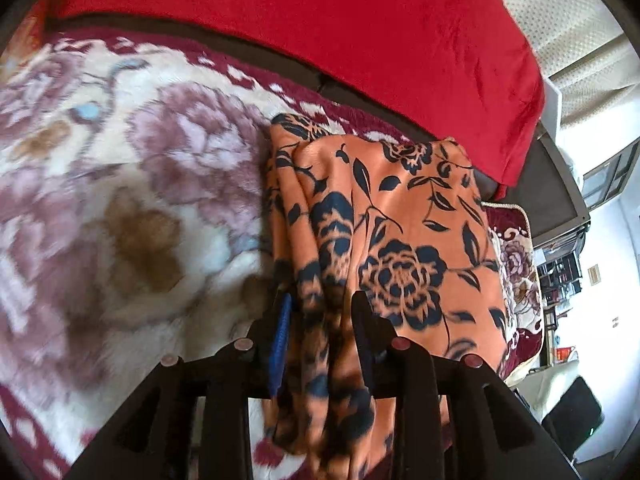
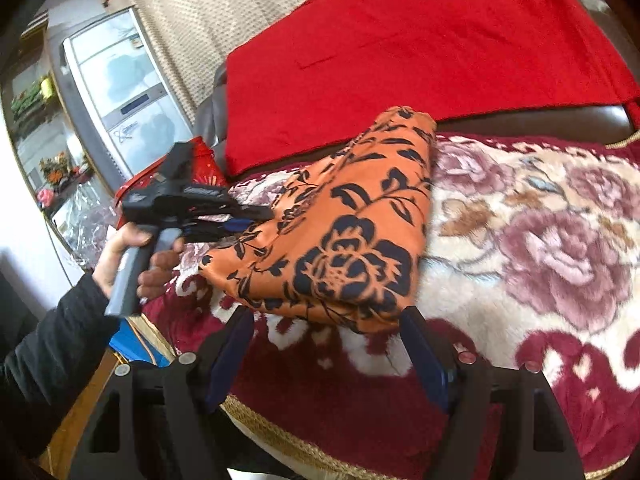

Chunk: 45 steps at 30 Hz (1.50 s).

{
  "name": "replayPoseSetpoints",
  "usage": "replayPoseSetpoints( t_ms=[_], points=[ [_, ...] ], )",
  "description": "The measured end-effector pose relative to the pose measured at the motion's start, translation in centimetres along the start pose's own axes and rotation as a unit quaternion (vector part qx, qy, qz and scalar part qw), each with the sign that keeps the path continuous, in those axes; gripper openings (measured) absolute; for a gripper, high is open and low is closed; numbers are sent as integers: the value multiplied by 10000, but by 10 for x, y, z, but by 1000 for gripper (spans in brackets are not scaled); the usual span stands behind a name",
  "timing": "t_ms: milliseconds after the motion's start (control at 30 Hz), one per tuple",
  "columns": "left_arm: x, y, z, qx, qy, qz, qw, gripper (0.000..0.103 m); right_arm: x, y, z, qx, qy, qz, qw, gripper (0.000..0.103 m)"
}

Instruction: Fold small clothes

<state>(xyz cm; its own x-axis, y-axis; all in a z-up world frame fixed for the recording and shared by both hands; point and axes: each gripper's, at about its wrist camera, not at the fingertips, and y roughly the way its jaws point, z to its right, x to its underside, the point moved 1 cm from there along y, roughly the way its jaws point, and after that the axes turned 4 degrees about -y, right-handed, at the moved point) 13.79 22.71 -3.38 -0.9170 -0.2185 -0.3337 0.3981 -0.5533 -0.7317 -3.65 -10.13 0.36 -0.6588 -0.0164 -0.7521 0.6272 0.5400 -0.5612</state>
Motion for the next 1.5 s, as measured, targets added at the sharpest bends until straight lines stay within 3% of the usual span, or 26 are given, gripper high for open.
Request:
replayPoseSetpoints(
  t_ms=[200, 267, 333, 500, 600, 700, 833, 900, 1000, 1167, 1233, 1333, 1500],
  points=[
    [35, -13, -1, 289, 63, 205, 9994, 36, -11, -7, 25, -302, 523, 49, 9982, 78],
    [39, 0, -6, -14, 48, 145, 9999, 36, -22, -7, 40, -528, 867, 82, 9948, 78],
    [42, 9, -17, -6, -157, 113, 9998, 43, -37, 2, 58, -876, 1279, 69, 9879, 81],
    [40, 4, -15, 74, -214, 231, 9995, 44, -72, 54, 98, -1146, 2059, -558, 9702, 82],
    [31, -7, -11, 382, -268, 486, 9977, 46, -88, 79, 106, -1309, 2268, -729, 9623, 83],
    [24, -4, -9, 411, -309, 592, 9969, 55, -96, 95, 105, -1338, 2246, -851, 9615, 83],
    [20, 30, -9, -149, -179, 220, 9995, 56, -92, 106, 106, -1286, 2245, -962, 9611, 82],
    [21, 29, -5, -186, -100, 297, 9993, 56, -90, 110, 106, -1167, 2149, -1021, 9642, 80],
    [20, 27, -5, -109, -166, 277, 9994, 56, -92, 112, 100, -1093, 1917, -1062, 9696, 65],
    [21, 26, -7, -152, -168, 286, 9993, 55, -98, 127, 87, -924, 1726, -1258, 9726, 64],
    [27, 25, -3, -144, -132, 319, 9993, 47, -100, 131, 82, -927, 1562, -1340, 9742, 42],
    [28, 17, 9, -126, -101, 494, 9986, 44, -114, 122, 66, -909, 1145, -1207, 9819, 31],
    [27, 14, 63, 289, 205, 697, 9969, 41, -156, 73, 48, -969, 645, -694, 9908, 30]
  ],
)
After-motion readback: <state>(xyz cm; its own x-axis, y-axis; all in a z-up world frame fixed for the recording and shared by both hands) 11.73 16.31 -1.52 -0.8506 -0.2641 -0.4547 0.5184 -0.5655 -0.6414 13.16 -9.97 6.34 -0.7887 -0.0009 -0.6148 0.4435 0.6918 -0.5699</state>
